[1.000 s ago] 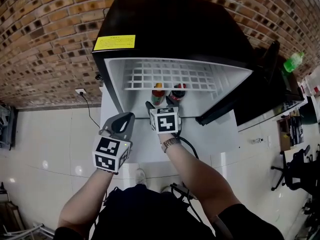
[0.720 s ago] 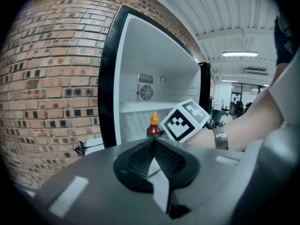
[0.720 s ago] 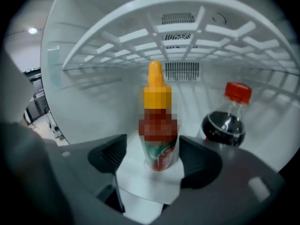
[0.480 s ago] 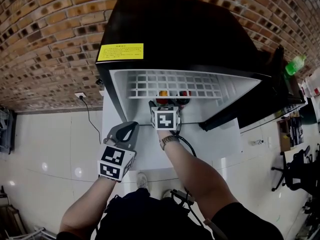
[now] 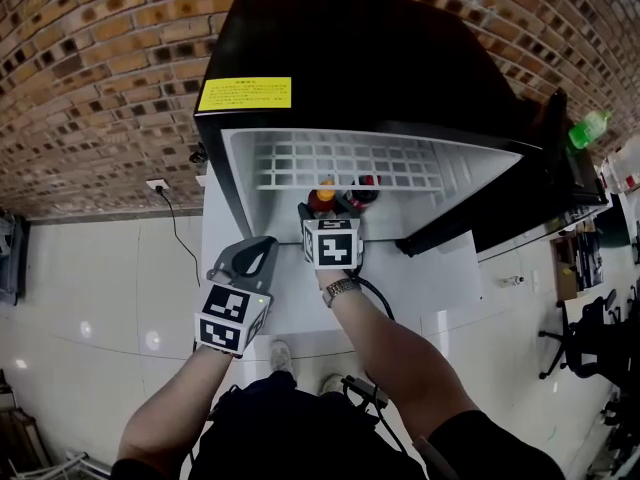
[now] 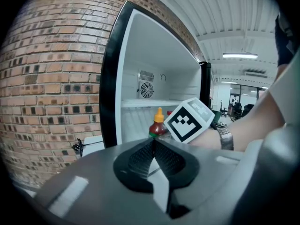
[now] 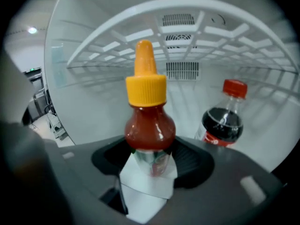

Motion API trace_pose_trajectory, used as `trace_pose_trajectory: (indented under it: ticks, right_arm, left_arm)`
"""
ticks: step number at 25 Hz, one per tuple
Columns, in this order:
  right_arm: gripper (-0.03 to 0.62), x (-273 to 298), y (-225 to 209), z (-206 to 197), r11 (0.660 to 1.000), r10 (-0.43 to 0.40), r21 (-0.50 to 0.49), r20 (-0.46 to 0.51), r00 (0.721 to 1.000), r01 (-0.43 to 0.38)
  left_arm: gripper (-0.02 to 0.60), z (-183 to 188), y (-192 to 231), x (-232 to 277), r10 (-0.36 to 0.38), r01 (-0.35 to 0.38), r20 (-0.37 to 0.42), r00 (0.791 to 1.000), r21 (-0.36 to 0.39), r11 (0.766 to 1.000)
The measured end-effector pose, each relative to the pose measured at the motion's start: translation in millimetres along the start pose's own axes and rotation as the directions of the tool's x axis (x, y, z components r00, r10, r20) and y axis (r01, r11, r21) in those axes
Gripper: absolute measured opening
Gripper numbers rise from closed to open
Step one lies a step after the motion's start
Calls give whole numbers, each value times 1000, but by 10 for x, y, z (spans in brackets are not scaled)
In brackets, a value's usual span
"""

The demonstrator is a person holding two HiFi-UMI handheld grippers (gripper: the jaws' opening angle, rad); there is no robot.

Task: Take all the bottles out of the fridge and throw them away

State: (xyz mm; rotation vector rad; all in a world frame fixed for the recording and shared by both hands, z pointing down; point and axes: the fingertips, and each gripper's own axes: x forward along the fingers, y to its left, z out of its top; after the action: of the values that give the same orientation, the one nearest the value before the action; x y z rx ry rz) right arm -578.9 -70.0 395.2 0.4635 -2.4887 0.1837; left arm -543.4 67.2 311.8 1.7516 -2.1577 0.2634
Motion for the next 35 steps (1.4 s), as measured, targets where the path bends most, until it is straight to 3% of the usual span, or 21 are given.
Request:
trace_pose_trajectory:
  ticks: [6,16,28,35]
  right_arm:
    - [275,-350,131,-119,998,65,-2,2,998,-65]
    - [273,-1118,-89,-444,995,103,-6,20,994,-103]
    - [275,-2360,-908,-1104,998,39,43,41,998,-41]
    - [273,-3003,-1306,-1677,996,-13,89,29,1000,10]
  left_arm:
    - [3,38,-201,29,-3,3,5,1000,0,1000]
    - [3,90,-807,77,-20,20,16,1000,-10,1000]
    - [3,106,-2285,270,-151,150,3,989,57,987]
    - [3,-61,-3176,346,-240,242,-31,970,106,964]
